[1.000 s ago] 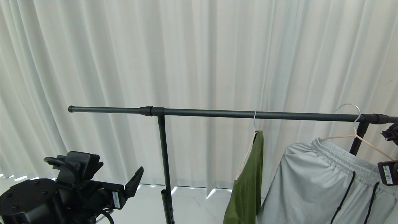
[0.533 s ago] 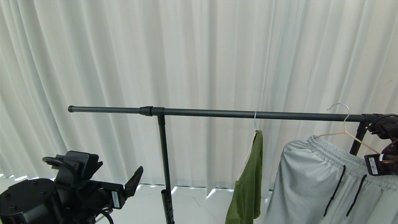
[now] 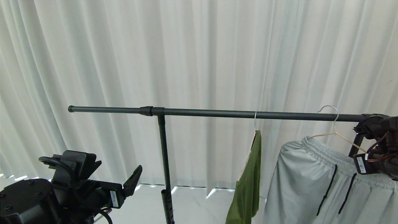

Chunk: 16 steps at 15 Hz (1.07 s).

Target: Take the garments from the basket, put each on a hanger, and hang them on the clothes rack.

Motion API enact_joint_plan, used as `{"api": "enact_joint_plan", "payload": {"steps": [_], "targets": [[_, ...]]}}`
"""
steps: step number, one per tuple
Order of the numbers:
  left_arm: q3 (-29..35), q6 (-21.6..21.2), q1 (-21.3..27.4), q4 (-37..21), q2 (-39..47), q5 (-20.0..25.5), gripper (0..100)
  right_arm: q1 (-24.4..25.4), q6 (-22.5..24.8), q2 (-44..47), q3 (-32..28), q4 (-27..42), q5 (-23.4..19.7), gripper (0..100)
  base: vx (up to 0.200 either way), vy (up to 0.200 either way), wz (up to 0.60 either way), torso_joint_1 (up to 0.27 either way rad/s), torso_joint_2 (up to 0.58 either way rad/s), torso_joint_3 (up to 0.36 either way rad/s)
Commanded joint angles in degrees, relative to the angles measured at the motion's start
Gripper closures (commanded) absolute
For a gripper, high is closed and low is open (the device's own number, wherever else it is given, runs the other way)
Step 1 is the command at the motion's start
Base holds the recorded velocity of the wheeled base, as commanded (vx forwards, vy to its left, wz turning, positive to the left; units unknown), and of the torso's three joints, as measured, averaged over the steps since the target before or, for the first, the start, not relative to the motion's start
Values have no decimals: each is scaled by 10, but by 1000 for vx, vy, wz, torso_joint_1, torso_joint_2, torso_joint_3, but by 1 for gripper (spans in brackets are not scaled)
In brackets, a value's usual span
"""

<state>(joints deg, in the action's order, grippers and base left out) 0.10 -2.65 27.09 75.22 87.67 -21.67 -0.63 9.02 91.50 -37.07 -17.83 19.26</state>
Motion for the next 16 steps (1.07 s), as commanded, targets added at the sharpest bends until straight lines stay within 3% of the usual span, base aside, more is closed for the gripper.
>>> {"api": "enact_joint_plan", "payload": {"steps": [1, 10, 11, 16], "targets": [[0, 0, 0, 1, 0, 0, 0, 5, 0, 2, 1, 0, 1, 100, 0, 0, 0, 0, 0, 0], [0, 0, 0, 0, 0, 0, 0, 5, -1, 3, 7, 1, 1, 100, 0, 0, 0, 0, 0, 0], [0, 0, 0, 0, 0, 0, 0, 5, -2, 3, 7, -1, 1, 0, 0, 0, 0, 0, 0, 0], [0, 0, -3, 1, 0, 0, 0, 12, -48, -32, 29, -28, 0, 0, 0, 0, 0, 0, 0, 0]]}}
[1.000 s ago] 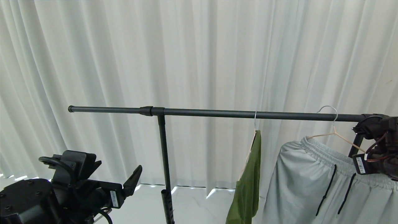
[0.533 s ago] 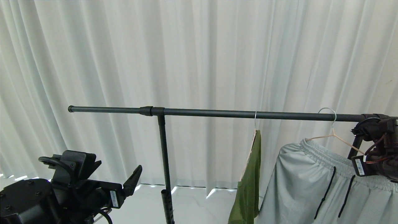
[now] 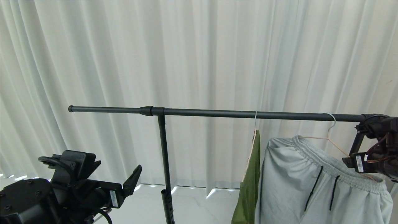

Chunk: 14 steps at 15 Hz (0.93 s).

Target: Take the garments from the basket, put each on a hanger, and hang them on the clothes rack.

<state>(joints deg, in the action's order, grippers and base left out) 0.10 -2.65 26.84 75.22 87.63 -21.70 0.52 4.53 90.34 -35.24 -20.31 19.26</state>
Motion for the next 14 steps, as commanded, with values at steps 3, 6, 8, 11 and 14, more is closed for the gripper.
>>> {"api": "enact_joint_plan", "payload": {"steps": [3, 6, 8, 11, 14], "targets": [[0, 0, -1, 1, -1, 0, 0, 1, -26, -116, 65, -10, -17, 0, 0, 0, 0, 0, 0, 0], [0, -1, -10, 1, -66, 0, 0, -2, -27, -250, 140, -5, -24, 0, 0, 0, 0, 0, 0, 0], [0, -17, -30, -17, -126, -6, 0, -1, -23, -319, 185, 5, -23, 0, 0, 0, 0, 0, 0, 0], [0, -127, -100, -130, -253, -18, 0, -3, -27, -405, 207, 75, -24, 0, 0, 0, 0, 0, 0, 0], [15, -148, -160, -350, -420, -20, 0, -6, -26, -520, 207, 198, -23, 0, 0, 0, 0, 0, 0, 0]]}}
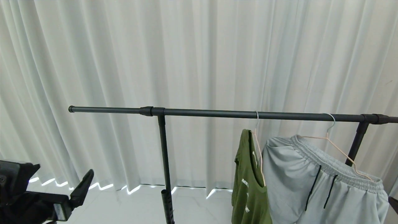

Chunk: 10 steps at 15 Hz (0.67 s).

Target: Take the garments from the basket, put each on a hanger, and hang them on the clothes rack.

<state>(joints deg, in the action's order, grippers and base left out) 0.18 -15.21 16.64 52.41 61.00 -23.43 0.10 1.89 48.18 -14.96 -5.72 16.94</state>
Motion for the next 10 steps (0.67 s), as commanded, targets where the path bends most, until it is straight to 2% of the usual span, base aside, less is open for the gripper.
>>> {"api": "enact_joint_plan", "payload": {"steps": [1, 3, 5, 8, 10], "targets": [[29, -21, -89, -220, -212, -3, 0, -2, 0, -141, 5, 103, 0, 0, 0, 0, 0, 0, 0, 0], [69, -10, -129, -383, -303, -2, 0, -2, 0, -213, 5, 185, -1, 0, 0, 0, 0, 0, 0, 0], [83, 11, -149, -483, -369, -2, 0, -8, 0, -271, 3, 254, 0, 0, 0, 0, 0, 0, 0, 0], [67, 39, -190, -592, -456, -2, 0, -26, 0, -321, 4, 331, 0, 0, 0, 0, 0, 0, 0, 0], [50, 42, -209, -619, -504, -1, 0, -56, 0, -339, 1, 347, 0, 0, 0, 0, 0, 0, 0, 0]]}}
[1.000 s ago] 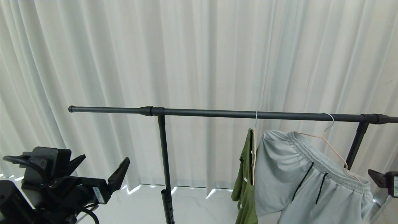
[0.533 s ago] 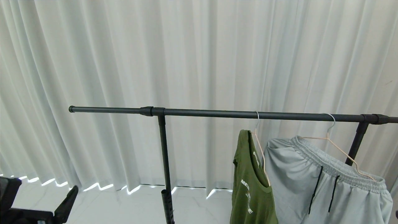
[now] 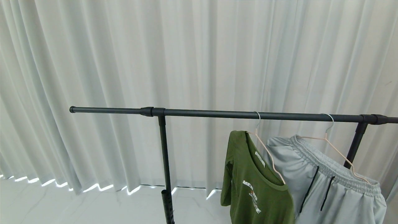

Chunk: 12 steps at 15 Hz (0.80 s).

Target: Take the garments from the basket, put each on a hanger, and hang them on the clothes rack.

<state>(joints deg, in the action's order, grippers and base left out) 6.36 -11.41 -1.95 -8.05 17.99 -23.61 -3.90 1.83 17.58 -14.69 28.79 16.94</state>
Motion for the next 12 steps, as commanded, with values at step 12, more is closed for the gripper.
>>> {"api": "enact_joint_plan", "payload": {"steps": [12], "targets": [[-14, 22, 26, -11, -180, 116, 0, -26, -78, -120, 7, -19, -69, 0, 0, 0, 0, 0, 0, 0]]}}
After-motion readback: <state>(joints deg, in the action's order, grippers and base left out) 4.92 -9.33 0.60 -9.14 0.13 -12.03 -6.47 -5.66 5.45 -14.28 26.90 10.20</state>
